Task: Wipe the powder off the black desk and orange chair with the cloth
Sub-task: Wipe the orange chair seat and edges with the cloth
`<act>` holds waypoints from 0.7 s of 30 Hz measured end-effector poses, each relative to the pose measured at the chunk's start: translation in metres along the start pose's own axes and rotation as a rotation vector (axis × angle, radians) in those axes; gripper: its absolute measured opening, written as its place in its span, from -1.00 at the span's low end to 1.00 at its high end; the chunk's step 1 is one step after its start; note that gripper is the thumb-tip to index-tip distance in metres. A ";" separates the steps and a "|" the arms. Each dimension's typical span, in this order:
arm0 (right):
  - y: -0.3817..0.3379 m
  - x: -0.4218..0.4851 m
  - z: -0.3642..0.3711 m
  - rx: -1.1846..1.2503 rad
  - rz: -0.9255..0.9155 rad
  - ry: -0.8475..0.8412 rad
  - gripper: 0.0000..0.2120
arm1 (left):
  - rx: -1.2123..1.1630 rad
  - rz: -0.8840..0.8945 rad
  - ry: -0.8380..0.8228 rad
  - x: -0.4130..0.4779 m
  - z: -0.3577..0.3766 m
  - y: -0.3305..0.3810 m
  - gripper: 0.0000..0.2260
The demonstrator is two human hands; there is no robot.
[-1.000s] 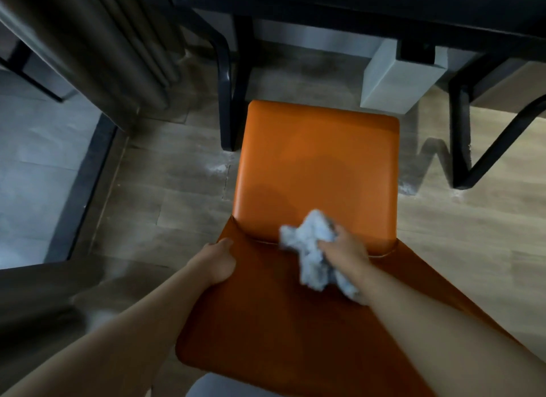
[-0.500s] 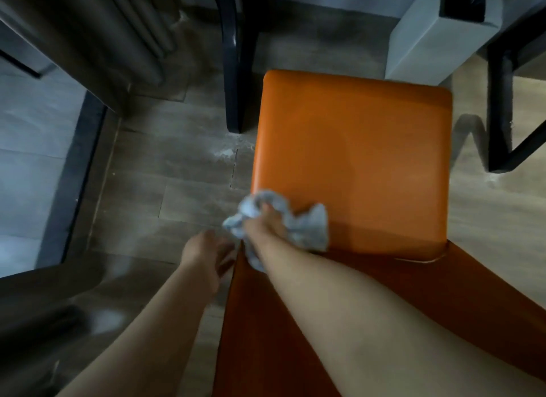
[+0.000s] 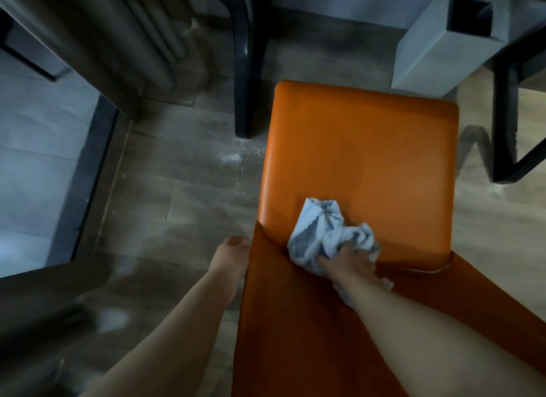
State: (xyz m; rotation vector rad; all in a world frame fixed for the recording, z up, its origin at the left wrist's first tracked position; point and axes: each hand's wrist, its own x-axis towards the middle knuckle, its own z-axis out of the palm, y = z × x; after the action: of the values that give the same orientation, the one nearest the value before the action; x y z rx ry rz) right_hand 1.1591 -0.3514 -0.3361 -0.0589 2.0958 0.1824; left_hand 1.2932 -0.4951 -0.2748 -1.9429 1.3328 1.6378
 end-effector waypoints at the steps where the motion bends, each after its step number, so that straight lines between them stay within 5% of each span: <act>1: -0.008 -0.006 0.009 -0.050 -0.027 0.016 -0.34 | -0.028 -0.038 -0.008 0.000 0.001 -0.004 -0.80; 4: -0.055 -0.024 0.022 0.097 -0.183 0.034 -0.50 | -0.203 -0.163 0.028 0.007 0.001 -0.014 -0.84; 9: -0.134 -0.063 0.008 0.884 -0.352 -0.255 -0.92 | -0.426 -0.209 0.095 0.014 -0.018 -0.024 -0.72; 12: -0.129 -0.062 -0.020 1.160 -0.487 -0.195 -0.92 | -0.466 -0.180 0.076 0.008 -0.028 -0.019 -0.79; 16: -0.081 -0.056 -0.036 0.662 -0.437 0.180 -0.81 | -0.316 -0.087 0.041 -0.006 -0.026 -0.007 -0.89; 19: -0.051 -0.087 -0.007 0.230 -0.464 -0.101 -0.87 | -0.216 -0.012 0.001 -0.028 -0.026 -0.003 -0.89; 21: -0.051 -0.114 0.002 0.188 -0.551 -0.149 -0.87 | -0.143 0.065 0.001 -0.043 -0.028 -0.004 -0.79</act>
State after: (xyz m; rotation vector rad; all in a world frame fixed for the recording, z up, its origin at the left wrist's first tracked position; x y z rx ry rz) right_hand 1.2242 -0.4050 -0.2445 -0.4867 1.8630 -0.3325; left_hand 1.3170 -0.4929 -0.2289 -1.9984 1.3250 1.8093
